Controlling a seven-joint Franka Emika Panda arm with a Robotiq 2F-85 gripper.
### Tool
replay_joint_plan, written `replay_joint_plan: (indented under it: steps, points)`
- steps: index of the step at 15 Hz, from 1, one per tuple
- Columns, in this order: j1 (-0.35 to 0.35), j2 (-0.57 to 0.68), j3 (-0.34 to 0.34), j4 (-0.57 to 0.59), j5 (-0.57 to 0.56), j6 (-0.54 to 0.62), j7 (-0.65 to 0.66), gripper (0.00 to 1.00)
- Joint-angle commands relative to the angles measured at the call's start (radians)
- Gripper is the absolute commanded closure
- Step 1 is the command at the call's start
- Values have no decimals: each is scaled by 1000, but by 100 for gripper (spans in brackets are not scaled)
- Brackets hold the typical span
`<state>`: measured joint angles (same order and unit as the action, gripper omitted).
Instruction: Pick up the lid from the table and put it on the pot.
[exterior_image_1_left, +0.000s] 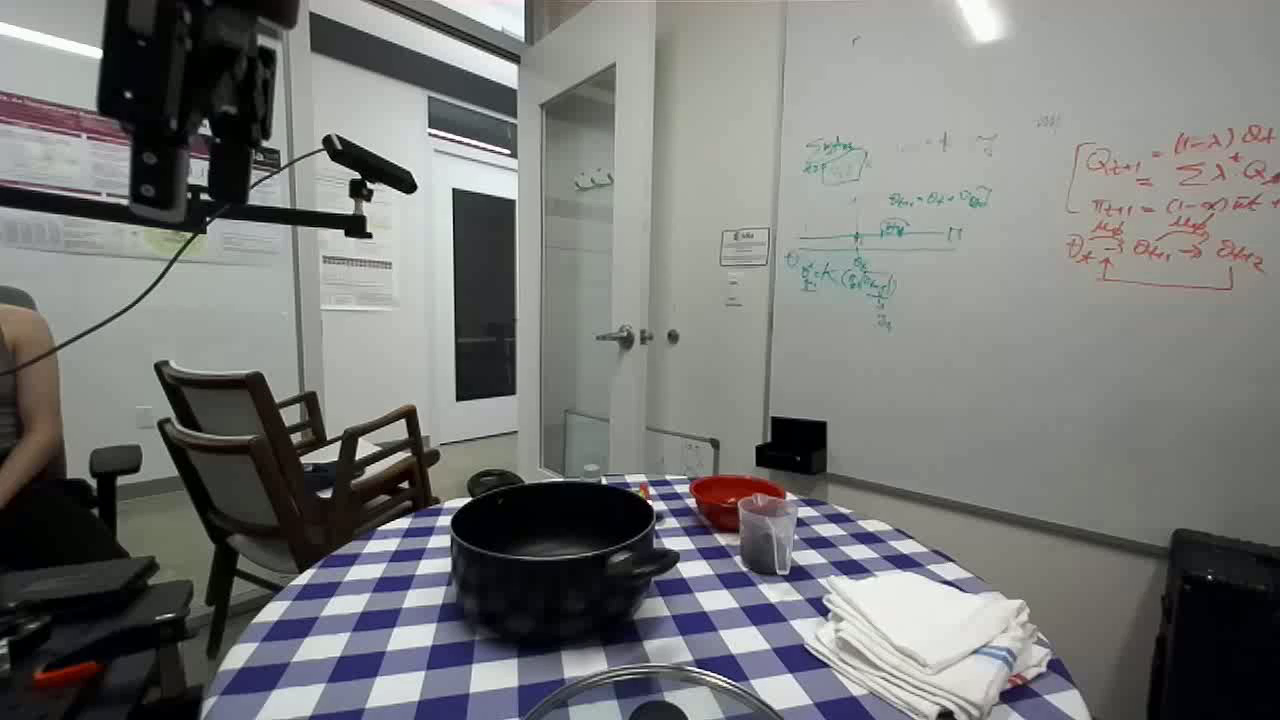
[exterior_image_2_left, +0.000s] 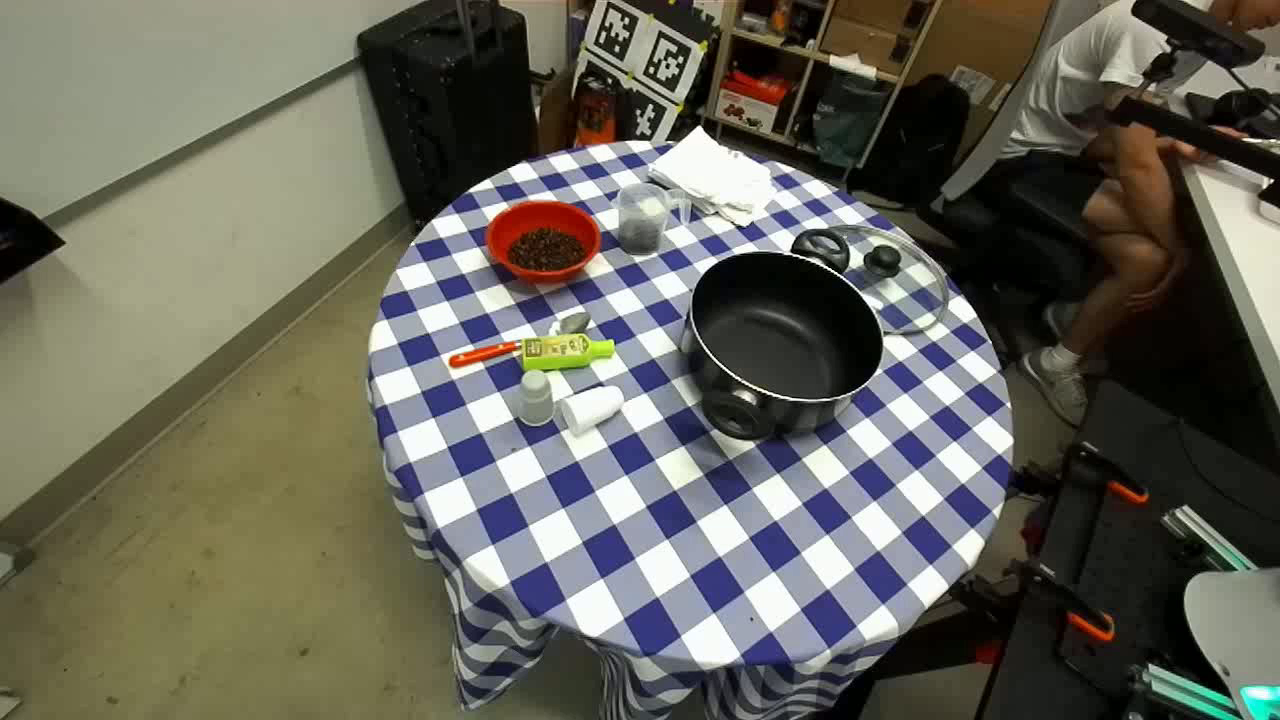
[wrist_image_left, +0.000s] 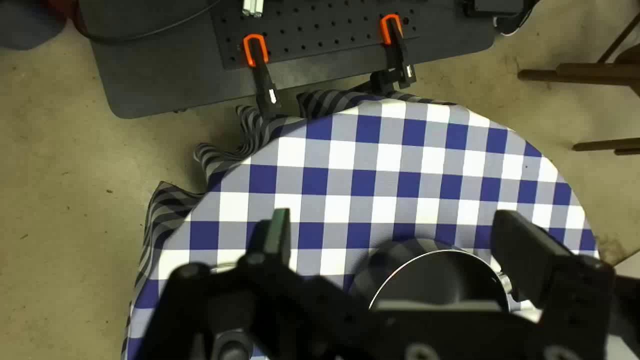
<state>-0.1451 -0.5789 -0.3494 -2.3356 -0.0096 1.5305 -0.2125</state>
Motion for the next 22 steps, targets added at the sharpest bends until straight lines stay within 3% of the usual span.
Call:
replay_joint_plan:
  steps: [1, 9, 14, 17, 22]
  points:
    - [-26, 6, 20, 2, 10, -1, -12, 0]
    - [-26, 6, 20, 2, 10, -1, -12, 0]
    - [-33, 94, 7, 10, 19, 63, -14, 0]
    - [-40, 199, -11, 27, 34, 162, -24, 0]
    - [-58, 393, 2, 40, 91, 470, 44, 0]
